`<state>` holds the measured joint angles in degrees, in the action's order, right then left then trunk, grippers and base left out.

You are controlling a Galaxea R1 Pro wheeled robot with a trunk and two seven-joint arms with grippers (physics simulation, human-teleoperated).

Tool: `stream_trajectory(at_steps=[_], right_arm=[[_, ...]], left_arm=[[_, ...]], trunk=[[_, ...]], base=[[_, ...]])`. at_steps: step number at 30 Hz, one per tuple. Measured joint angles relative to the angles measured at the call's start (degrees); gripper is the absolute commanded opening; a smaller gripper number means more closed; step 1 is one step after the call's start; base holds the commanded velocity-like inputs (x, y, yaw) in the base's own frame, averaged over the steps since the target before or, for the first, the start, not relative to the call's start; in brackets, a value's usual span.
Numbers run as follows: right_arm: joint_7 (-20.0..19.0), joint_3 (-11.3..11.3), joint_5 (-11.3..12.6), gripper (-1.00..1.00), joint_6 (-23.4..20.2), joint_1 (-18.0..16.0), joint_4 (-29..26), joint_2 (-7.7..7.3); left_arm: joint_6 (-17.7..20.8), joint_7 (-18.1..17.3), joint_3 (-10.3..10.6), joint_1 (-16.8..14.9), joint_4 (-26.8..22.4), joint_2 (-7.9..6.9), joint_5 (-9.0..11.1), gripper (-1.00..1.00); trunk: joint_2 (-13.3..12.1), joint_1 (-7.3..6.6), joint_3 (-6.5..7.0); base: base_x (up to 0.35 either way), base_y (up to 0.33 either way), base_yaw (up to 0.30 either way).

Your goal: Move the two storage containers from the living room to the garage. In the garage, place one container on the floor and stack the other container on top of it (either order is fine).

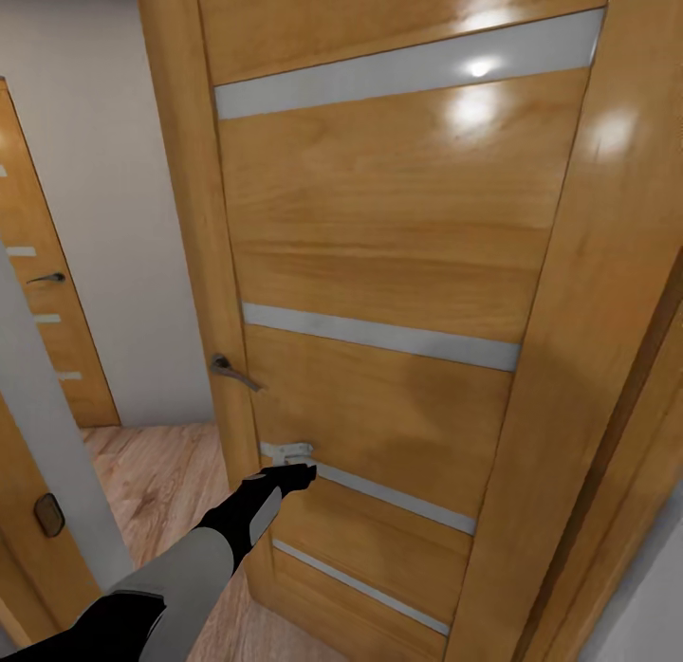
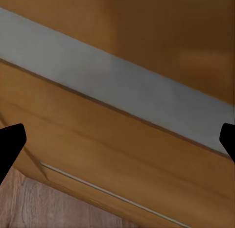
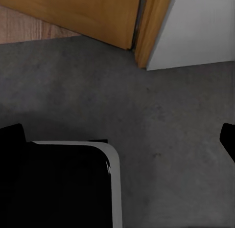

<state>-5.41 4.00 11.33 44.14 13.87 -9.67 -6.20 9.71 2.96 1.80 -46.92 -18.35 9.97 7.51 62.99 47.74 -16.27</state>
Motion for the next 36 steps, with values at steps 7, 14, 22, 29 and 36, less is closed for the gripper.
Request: stream_trajectory(at_steps=[7, 14, 22, 29, 36], right_arm=[[0.0, 0.0, 0.0, 1.00, 0.0, 0.0, 0.0, 0.00], [0.0, 0.0, 0.0, 1.00, 0.0, 0.0, 0.0, 0.00], [0.1, 0.0, 0.0, 1.00, 0.1, 0.0, 0.0, 0.00], [-0.1, 0.0, 0.0, 1.00, 0.0, 0.0, 0.0, 0.00], [0.0, 0.0, 0.0, 1.00, 0.2, 0.0, 0.0, 0.00]], left_arm=[[0.1, -0.2, 0.3, 0.0, 0.1, 0.03, 0.7, 1.00], [0.1, -0.2, 0.2, 0.0, 0.0, 0.03, 0.7, 1.00], [0.1, -0.2, 0.2, 0.0, 0.0, 0.03, 0.5, 1.00], [0.1, -0.2, 0.1, 0.0, 0.0, 0.03, 0.5, 1.00], [0.1, -0.2, 0.1, 0.0, 0.0, 0.03, 0.4, 1.00]], trunk=[[0.0, -0.02, 0.00], [0.0, -0.01, 0.01], [0.0, 0.00, 0.01], [0.0, 0.00, 0.01], [0.0, 0.00, 0.01]], base=[[0.086, 0.072, -0.004], [0.144, 0.068, 0.000], [0.010, 0.004, 0.000], [0.000, 0.000, 0.000], [0.000, 0.000, 0.000]])
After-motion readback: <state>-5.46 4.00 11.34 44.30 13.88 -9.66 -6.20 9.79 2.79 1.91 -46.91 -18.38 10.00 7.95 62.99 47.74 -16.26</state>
